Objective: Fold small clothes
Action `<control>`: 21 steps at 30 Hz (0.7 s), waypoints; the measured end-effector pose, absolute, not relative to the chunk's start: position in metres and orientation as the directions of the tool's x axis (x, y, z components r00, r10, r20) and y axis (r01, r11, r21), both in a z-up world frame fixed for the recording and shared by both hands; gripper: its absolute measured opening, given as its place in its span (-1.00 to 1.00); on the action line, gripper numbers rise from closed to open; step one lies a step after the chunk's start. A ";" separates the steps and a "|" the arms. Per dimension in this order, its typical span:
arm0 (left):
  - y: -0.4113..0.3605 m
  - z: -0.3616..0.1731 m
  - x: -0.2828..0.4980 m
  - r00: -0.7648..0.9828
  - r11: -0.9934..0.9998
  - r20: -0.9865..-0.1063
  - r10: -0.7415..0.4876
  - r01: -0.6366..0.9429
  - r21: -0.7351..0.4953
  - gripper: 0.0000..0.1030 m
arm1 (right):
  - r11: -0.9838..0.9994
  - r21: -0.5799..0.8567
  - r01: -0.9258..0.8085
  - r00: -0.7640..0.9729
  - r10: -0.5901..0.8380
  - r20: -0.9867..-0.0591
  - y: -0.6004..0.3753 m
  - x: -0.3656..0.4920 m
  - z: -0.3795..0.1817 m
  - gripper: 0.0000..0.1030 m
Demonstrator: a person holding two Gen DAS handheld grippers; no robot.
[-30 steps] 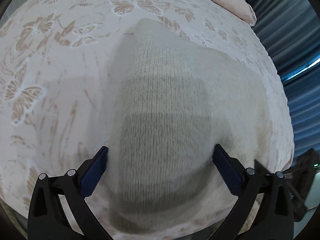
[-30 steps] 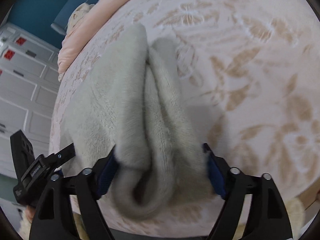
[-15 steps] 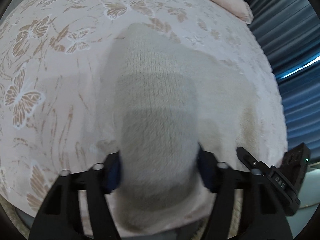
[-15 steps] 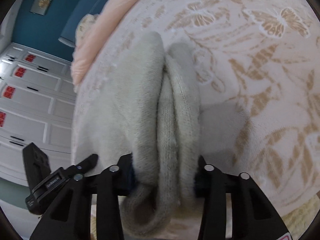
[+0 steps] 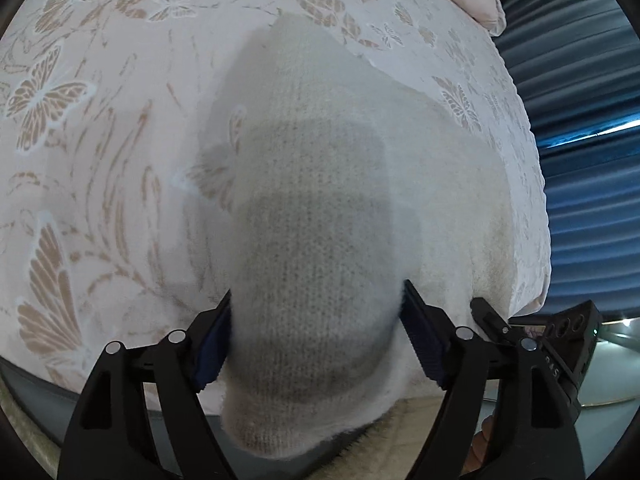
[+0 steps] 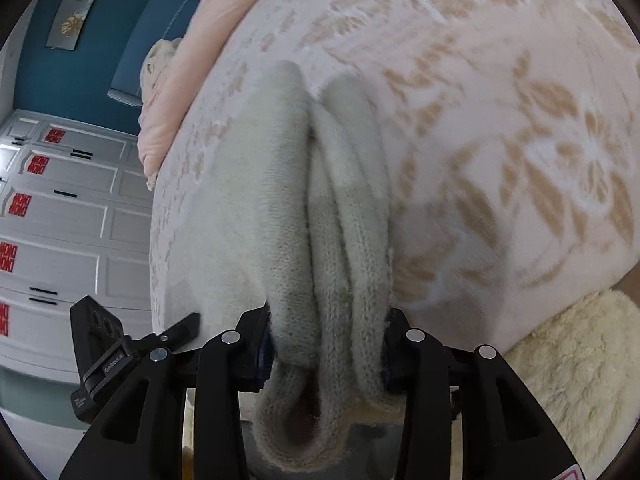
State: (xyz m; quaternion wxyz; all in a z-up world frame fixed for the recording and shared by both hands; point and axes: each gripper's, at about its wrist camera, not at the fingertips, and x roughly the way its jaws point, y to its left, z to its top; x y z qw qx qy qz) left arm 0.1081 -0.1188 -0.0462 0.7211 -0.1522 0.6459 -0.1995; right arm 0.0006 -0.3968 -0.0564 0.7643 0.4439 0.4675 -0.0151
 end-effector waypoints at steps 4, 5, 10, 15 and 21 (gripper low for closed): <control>-0.127 -0.005 0.113 0.127 0.856 -0.852 -0.508 0.187 -0.482 0.00 | 0.661 0.666 0.345 0.627 0.366 -0.688 -0.386 0.013 -0.003 -0.30; -0.127 0.014 0.112 0.163 0.846 -0.837 -0.523 0.219 -0.486 -0.04 | 0.681 0.657 0.323 0.644 0.350 -0.680 -0.381 0.015 0.011 -0.30; -0.118 0.106 0.109 0.320 0.794 -0.732 -0.601 0.343 -0.502 -0.14 | 0.765 0.618 0.184 0.760 0.289 -0.583 -0.368 0.009 0.101 -0.30; -0.107 0.210 0.094 0.463 0.731 -0.568 -0.680 0.492 -0.473 -0.16 | 0.825 0.564 0.033 0.874 0.250 -0.417 -0.350 -0.009 0.202 -0.30; -0.072 0.323 0.065 0.598 0.685 -0.333 -0.729 0.626 -0.373 -0.16 | 0.886 0.442 -0.138 0.952 0.243 -0.189 -0.318 -0.027 0.308 -0.30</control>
